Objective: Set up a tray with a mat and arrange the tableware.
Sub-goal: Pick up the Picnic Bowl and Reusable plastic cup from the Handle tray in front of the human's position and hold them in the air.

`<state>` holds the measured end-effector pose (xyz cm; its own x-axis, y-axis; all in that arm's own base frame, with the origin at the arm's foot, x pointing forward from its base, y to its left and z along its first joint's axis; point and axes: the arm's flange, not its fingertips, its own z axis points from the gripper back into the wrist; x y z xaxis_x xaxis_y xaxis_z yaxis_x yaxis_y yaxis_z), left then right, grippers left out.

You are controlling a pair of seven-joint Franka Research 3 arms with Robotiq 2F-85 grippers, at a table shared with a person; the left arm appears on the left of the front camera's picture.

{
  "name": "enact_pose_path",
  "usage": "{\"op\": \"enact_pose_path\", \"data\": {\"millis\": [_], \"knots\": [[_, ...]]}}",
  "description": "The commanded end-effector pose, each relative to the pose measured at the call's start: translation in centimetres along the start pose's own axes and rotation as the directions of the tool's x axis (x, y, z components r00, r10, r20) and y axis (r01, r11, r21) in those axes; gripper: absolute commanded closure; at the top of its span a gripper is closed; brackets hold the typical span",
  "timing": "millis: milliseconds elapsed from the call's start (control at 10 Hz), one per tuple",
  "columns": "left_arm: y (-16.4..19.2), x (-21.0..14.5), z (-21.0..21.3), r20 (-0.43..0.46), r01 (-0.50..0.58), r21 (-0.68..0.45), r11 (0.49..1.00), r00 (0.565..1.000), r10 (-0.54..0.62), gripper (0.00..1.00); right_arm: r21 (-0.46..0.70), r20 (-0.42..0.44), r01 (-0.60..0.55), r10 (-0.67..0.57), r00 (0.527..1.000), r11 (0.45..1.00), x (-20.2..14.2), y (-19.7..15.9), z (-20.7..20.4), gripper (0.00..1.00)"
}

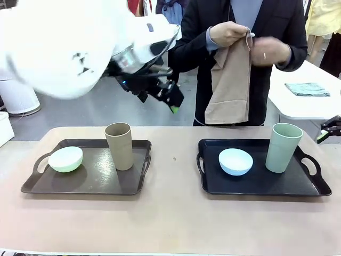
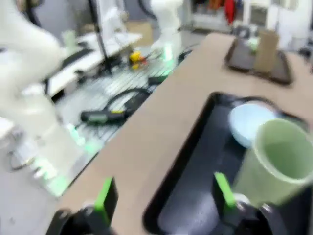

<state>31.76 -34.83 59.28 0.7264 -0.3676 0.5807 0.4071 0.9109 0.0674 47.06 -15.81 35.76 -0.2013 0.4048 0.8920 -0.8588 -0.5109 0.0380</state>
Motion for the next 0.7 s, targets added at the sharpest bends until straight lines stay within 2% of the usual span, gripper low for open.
{"op": "enact_pose_path", "data": {"millis": [0, 300, 400, 500, 600], "knots": [[-0.4, -2.7, 1.2, 0.033, 0.111, -0.067, 0.992, 0.993, -0.109, 0.00, -0.074, 0.040, 0.013, -0.010, 0.999, 0.997, 1.2, 0.3, 0.4, 0.00], [-0.4, -2.7, 1.2, 0.033, 0.111, -0.067, 0.992, 0.993, -0.109, 0.00, -0.074, 0.040, 0.013, -0.010, 0.999, 0.997, 1.2, 0.3, 0.4, 0.00], [-1.2, -0.7, 0.3, 0.003, 0.072, -0.045, 0.996, 0.997, -0.072, 0.00, -0.040, 0.020, 0.018, -0.017, 1.000, 0.999, 0.5, 0.2, 0.6, 0.00], [-1.4, -0.5, -2.5, -0.044, -0.002, -0.017, 1.000, 0.999, 0.001, 0.00, -0.137, 0.076, 0.082, -0.072, 0.994, 0.987, 0.0, -2.1, 1.6, 0.00], [-2.3, -0.1, -4.8, -0.080, -0.055, 0.037, 0.998, 0.995, 0.058, 0.00, -0.193, 0.098, 0.115, -0.098, 0.990, 0.974, -0.4, -3.9, 2.2, 0.00]]}}
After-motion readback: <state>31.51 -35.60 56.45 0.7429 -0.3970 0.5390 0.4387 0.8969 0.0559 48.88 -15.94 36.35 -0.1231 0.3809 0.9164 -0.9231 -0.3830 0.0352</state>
